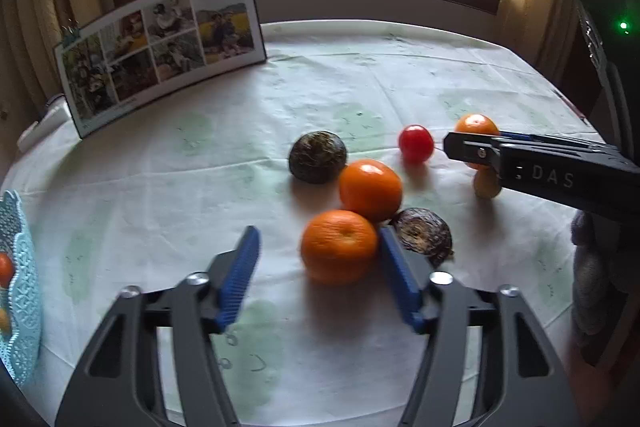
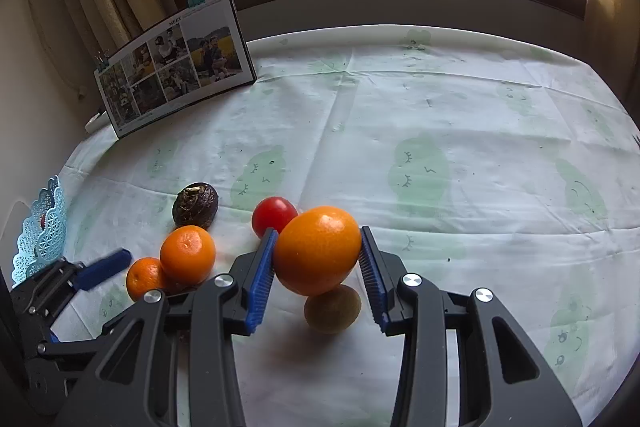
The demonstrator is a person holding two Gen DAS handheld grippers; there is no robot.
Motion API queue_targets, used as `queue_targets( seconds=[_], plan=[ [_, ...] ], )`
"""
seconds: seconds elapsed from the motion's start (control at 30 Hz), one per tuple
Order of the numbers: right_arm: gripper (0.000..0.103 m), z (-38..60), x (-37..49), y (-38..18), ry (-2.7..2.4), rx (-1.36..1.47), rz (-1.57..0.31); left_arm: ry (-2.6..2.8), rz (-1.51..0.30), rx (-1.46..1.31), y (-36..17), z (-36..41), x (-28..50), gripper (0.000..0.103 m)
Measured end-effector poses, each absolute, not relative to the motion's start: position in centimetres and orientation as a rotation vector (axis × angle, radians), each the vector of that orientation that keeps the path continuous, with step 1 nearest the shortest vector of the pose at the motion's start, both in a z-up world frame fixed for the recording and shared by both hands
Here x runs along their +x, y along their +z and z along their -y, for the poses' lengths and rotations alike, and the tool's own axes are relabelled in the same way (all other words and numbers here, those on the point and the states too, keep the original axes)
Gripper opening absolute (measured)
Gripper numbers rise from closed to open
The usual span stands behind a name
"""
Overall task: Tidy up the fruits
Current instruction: 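Grasp the large orange with the right tool while the left tool grasps another orange, then lower both held oranges into the blue basket and open both tools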
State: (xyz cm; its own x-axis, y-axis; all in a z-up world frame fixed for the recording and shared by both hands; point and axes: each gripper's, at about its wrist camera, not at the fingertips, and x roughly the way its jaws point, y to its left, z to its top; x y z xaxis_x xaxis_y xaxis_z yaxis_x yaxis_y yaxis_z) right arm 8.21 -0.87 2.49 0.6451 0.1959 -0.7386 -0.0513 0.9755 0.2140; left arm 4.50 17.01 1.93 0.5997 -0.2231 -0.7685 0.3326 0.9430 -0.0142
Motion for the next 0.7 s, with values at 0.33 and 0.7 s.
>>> queue_targets(
  seconds=[0.33,0.7],
  plan=[
    [0.041,0.6,7.9,3.1,0.158,0.184,-0.840,-0.322,-0.880,0.073,2.0,-18.0,3.9,0.041],
    [0.041,-0.6,6.9,4.5,0.194,0.173,-0.802,-0.130,-0.799,0.049,4.3,-22.6,3.1,0.041]
  ],
)
